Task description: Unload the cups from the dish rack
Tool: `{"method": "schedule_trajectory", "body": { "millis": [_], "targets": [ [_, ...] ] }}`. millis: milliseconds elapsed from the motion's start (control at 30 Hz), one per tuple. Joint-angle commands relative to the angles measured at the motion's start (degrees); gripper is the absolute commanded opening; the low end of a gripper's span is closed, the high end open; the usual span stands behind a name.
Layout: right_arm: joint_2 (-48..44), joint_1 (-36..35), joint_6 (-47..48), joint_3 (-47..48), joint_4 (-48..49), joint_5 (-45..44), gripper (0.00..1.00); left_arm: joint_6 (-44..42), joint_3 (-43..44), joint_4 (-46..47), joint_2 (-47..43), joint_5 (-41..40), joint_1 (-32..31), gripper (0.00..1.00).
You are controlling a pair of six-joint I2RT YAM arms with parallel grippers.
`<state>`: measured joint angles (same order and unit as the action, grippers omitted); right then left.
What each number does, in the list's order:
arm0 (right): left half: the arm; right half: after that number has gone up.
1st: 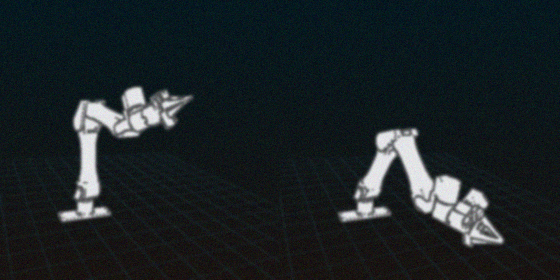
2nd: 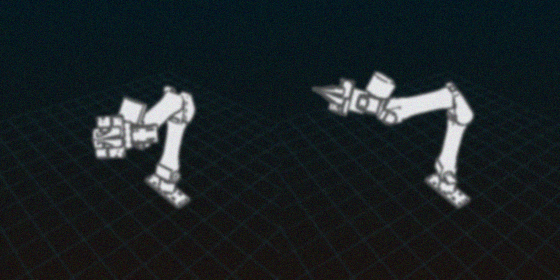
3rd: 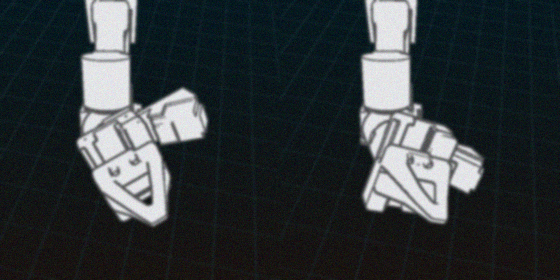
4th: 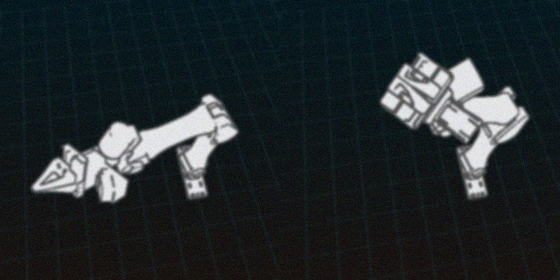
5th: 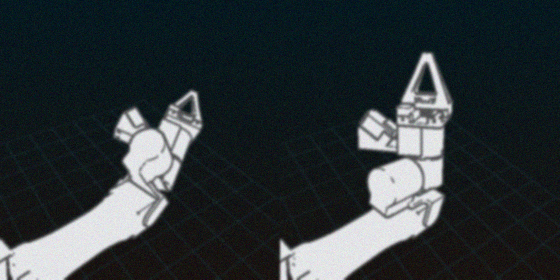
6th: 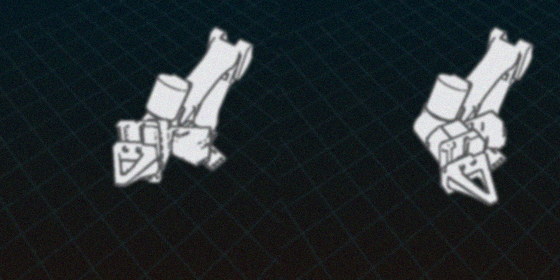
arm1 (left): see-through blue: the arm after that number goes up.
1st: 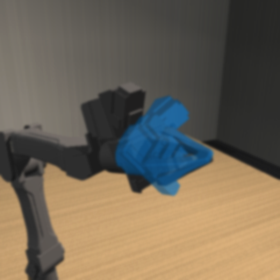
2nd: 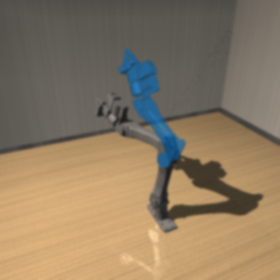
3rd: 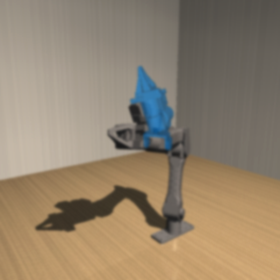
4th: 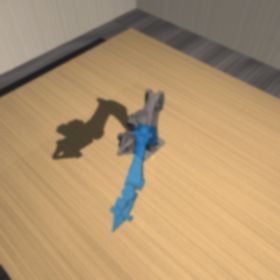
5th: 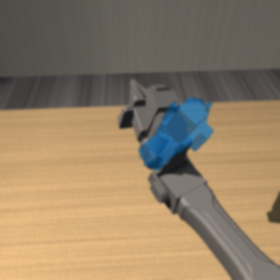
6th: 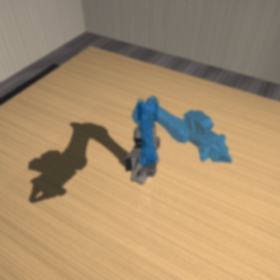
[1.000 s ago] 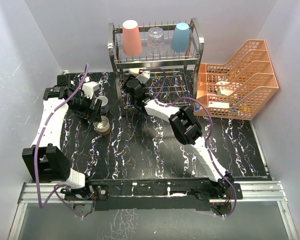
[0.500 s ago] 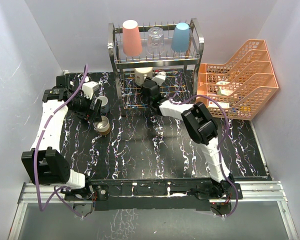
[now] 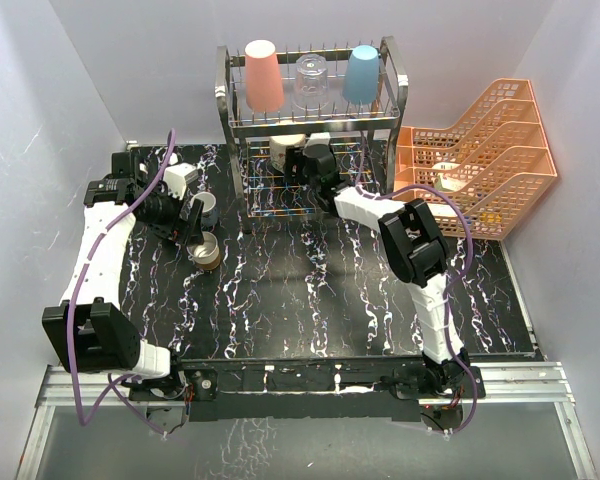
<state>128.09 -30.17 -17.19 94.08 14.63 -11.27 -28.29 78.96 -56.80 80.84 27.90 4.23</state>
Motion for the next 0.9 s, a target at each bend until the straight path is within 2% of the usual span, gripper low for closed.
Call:
{"method": "schedule_trajectory", "body": {
  "millis": [0, 367, 533, 700, 867],
  "targets": [
    [1.9, 0.2, 7.9, 7.6, -1.4, 2.9, 0.72, -0.3, 0.4, -0.6, -2.2, 1.7, 0.0, 0.91],
    [3.7, 0.2, 11.6, 9.2, -2.0, 2.0, 0.59, -0.6, 2.3, -2.1, -1.9, 2.1, 0.0, 0.91],
    [3.8, 0.2, 10.6, 9.1, -1.3, 2.1, 0.41, -0.9, 2.8, -2.9, -2.2, 2.5, 0.1, 0.91],
    [1.7, -0.1, 9.3, 7.7, -0.1, 3.2, 0.09, -3.0, 2.1, -3.2, -2.2, 3.7, 0.0, 0.92],
    [-3.1, -0.7, 8.8, 2.2, 3.1, 2.9, 0.08, -6.0, 1.1, -3.2, -5.0, 7.9, 0.1, 0.92]
  ]
}}
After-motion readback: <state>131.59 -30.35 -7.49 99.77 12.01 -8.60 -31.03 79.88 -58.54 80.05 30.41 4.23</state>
